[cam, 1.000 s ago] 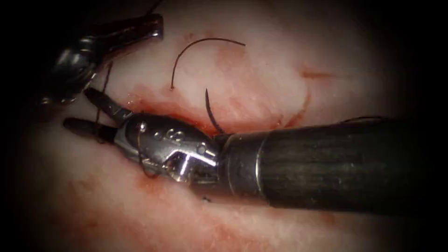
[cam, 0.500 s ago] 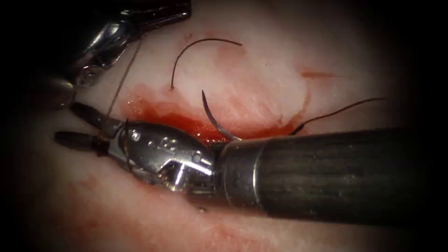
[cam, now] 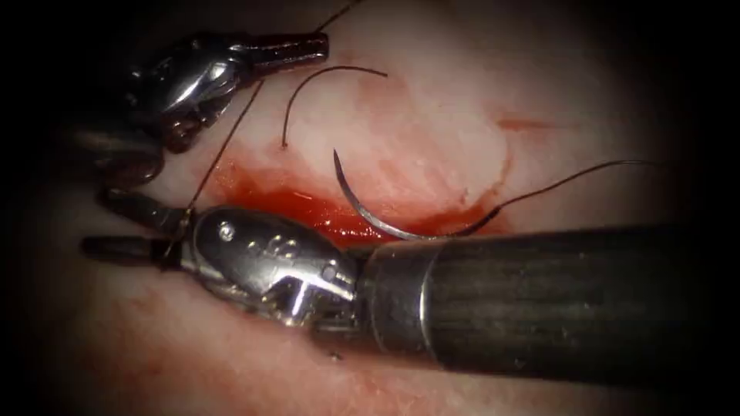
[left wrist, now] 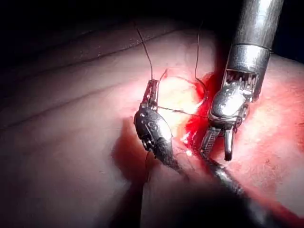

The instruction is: Wound Closure

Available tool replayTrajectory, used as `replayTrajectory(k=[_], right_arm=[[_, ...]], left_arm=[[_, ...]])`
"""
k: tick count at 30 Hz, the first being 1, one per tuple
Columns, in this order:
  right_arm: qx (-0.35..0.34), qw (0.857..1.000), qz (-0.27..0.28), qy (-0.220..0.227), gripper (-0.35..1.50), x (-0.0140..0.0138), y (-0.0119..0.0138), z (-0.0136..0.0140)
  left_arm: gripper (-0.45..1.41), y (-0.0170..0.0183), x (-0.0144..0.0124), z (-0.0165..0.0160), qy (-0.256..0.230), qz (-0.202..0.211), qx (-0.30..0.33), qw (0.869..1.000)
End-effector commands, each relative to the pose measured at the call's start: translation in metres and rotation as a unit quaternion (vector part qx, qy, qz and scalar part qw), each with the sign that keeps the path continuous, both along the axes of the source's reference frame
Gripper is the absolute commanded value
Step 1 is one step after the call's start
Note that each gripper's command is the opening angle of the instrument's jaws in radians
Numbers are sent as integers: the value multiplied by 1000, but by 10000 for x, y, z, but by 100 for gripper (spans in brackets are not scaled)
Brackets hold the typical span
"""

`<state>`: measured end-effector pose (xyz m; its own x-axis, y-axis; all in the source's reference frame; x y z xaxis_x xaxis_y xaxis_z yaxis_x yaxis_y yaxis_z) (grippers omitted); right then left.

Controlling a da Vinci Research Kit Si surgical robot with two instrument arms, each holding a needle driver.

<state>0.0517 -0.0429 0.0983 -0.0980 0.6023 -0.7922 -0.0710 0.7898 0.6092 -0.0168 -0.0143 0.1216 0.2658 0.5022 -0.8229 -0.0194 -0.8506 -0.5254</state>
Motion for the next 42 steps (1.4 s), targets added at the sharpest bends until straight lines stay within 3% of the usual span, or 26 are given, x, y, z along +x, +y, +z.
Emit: replayTrajectory(k=[1,17,27,35,39,40,41,42], right_arm=[[0,1000,4,6,24,3,-1,2],[9,998,49,35,19,-19,7,3],[41,990,121,67,17,-32,21,6],[46,985,144,80,17,-32,24,4],[48,982,164,77,31,-33,26,4],[49,981,174,72,64,-33,27,5],[49,981,174,72,64,-33,27,5],[54,980,177,72,79,-33,28,5]], left_arm=[[-45,-3,-4,9,-2,1,1,1000],[-45,-37,20,20,-18,8,-3,1000],[-45,-59,44,24,-26,-24,3,999],[-45,-67,50,22,-26,-44,7,999],[-45,-75,53,21,-24,-52,8,998],[-45,-79,55,20,-24,-55,8,998],[-45,-79,55,20,-24,-55,8,998],[-45,-80,56,19,-22,-57,8,998]])
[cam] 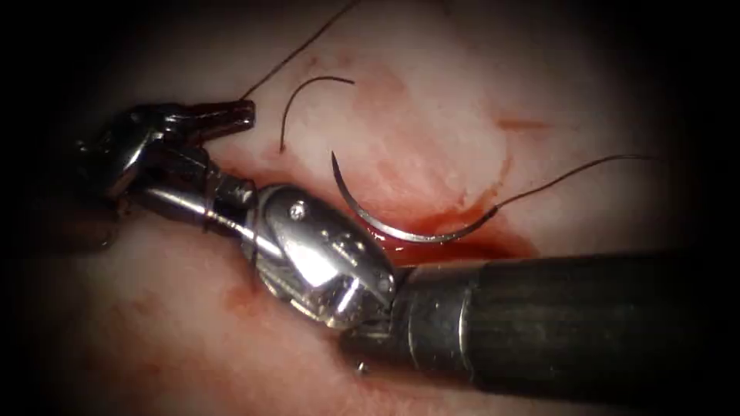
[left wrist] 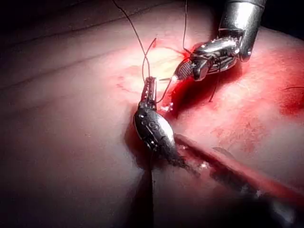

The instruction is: Wound Closure

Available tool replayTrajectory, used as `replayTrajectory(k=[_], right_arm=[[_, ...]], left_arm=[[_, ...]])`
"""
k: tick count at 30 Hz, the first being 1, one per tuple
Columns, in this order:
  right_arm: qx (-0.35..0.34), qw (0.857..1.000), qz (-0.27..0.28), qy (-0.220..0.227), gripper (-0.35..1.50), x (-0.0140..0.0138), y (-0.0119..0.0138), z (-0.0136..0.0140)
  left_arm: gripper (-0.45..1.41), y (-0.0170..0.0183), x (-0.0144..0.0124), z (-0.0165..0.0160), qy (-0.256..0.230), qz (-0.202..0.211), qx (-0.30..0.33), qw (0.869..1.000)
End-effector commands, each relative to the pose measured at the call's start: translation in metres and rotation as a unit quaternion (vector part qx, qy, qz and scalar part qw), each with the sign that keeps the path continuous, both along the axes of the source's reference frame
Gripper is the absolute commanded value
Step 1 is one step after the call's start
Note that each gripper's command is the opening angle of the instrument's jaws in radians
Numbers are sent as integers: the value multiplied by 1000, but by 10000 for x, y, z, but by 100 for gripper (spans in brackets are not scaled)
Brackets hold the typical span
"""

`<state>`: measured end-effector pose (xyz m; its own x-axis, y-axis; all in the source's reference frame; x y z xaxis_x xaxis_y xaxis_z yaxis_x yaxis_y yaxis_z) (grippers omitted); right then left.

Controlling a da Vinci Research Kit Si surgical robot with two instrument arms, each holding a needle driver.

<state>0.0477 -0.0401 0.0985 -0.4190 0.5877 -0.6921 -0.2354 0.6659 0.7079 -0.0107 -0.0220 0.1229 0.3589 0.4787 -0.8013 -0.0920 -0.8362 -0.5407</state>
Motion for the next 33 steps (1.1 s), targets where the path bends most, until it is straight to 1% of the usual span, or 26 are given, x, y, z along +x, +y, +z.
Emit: replayTrajectory(k=[1,2,5,12,17,20,26,32,33], right_arm=[[6,1000,6,-1,91,7,1,4],[9,1000,9,-2,98,6,2,4],[10,1000,11,-3,106,5,5,3],[10,1000,12,-3,106,4,6,3],[14,1000,20,-8,103,-3,7,5],[14,999,31,-12,101,-8,8,9],[17,998,52,-32,84,-30,9,16],[25,995,70,-61,61,-52,7,30],[28,995,71,-66,61,-53,6,32]], left_arm=[[-45,-5,-5,5,1,0,1,1000],[-45,-6,-4,4,2,-1,1,1000],[-45,-9,-3,1,2,-4,1,1000],[-45,-14,3,-7,2,-7,4,1000],[-45,-23,17,-18,2,-20,10,1000],[-45,-31,18,-22,3,-28,10,1000],[-45,-43,13,-33,6,-36,11,999],[-45,-48,11,-36,5,-43,11,999],[-45,-49,11,-37,6,-44,11,999]])
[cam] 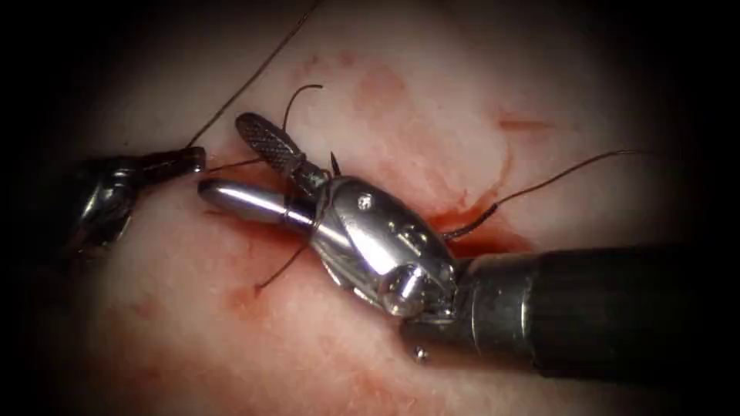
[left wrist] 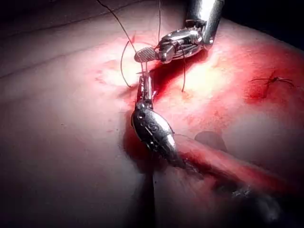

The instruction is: Wound Closure

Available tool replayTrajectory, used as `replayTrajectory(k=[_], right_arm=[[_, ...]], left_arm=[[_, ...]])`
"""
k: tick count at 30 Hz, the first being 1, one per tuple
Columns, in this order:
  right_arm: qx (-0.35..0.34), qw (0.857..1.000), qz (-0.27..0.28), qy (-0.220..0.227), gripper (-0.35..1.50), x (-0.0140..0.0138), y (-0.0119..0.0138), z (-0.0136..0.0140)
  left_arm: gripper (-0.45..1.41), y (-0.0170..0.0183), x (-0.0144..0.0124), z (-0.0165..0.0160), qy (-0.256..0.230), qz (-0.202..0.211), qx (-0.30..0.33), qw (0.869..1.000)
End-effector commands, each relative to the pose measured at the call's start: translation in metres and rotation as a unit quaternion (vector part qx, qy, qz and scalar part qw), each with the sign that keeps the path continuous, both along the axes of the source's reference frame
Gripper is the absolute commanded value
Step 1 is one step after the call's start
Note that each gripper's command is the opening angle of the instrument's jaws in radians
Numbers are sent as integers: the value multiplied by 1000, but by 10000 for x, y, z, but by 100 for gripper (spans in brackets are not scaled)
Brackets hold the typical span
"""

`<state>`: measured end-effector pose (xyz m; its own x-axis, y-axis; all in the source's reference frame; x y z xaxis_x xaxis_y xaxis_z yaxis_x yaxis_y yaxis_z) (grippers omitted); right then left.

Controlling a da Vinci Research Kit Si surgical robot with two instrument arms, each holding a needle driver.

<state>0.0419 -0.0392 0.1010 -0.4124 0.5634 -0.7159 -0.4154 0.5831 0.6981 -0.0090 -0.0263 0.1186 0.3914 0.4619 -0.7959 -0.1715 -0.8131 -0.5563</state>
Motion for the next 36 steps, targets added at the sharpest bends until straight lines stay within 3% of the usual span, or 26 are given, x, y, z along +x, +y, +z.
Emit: replayTrajectory(k=[1,9,20,29,36], right_arm=[[3,1000,-1,-7,59,4,-3,9],[25,999,13,-39,46,-8,-5,21],[46,996,42,-66,46,-21,-1,32],[64,991,53,-108,64,-7,6,35],[78,985,67,-141,68,6,10,37]], left_arm=[[-45,-6,-6,6,0,1,0,1000],[-45,-17,-7,2,-3,1,-4,1000],[-45,-34,-11,8,-5,6,-2,1000],[-45,-34,-15,8,-7,7,-4,1000],[-45,-31,-17,10,-6,9,-4,1000]])
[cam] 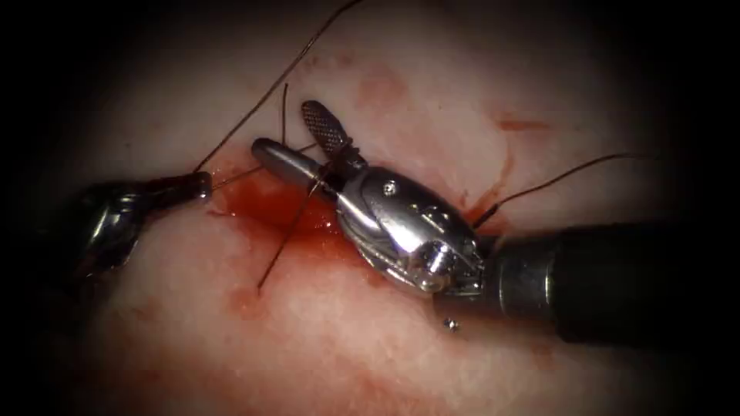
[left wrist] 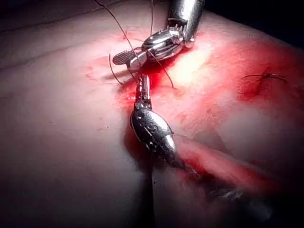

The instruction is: Wound Closure

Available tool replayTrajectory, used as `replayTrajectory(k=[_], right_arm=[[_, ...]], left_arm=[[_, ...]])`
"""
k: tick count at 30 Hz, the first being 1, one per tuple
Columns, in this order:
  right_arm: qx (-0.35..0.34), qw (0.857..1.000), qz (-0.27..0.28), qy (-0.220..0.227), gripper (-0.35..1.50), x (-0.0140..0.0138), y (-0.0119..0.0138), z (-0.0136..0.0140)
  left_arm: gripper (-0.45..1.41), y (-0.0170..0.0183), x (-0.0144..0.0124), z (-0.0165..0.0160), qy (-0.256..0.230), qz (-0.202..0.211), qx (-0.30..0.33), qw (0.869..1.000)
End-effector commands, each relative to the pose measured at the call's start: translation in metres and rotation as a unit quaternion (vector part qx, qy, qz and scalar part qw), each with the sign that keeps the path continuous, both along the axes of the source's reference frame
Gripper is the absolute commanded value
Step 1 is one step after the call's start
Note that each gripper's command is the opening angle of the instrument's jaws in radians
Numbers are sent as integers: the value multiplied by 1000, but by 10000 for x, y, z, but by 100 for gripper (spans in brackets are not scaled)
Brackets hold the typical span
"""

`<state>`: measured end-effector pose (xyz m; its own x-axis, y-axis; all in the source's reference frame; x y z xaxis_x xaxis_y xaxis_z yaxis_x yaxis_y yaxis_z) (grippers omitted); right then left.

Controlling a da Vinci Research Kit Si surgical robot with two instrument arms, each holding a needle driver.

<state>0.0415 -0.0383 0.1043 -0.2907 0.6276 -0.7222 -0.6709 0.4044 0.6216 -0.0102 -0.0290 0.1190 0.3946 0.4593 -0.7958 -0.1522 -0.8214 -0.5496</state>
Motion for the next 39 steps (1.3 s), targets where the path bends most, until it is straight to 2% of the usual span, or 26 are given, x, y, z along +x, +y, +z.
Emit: replayTrajectory(k=[1,3,5,20,21,22,23,24,25,32,39], right_arm=[[2,1000,0,-5,68,11,0,3],[9,1000,1,-11,68,13,1,4],[8,999,-5,-40,71,21,4,5],[-16,994,-25,-102,71,45,19,7],[-16,994,-32,-104,54,50,21,7],[-16,994,-32,-104,54,50,21,7],[-20,993,-37,-107,42,52,21,7],[-20,993,-44,-108,15,53,20,7],[-17,991,-64,-113,-35,52,17,5],[-33,982,-108,-153,-35,47,-3,-9],[-71,972,-124,-187,-35,54,-28,-36]], left_arm=[[-45,-4,-6,7,0,1,1,1000],[-45,-2,-8,8,1,2,1,1000],[-45,3,-11,12,3,4,1,1000],[-45,5,-12,14,3,6,0,1000],[-45,6,-12,14,5,7,0,1000],[-45,6,-12,14,5,7,0,1000],[-45,6,-12,14,4,7,0,1000],[-45,6,-11,14,4,7,0,1000],[-45,7,-11,15,4,7,0,1000],[-45,18,-6,13,3,8,4,1000],[-45,67,-3,17,41,36,17,998]])
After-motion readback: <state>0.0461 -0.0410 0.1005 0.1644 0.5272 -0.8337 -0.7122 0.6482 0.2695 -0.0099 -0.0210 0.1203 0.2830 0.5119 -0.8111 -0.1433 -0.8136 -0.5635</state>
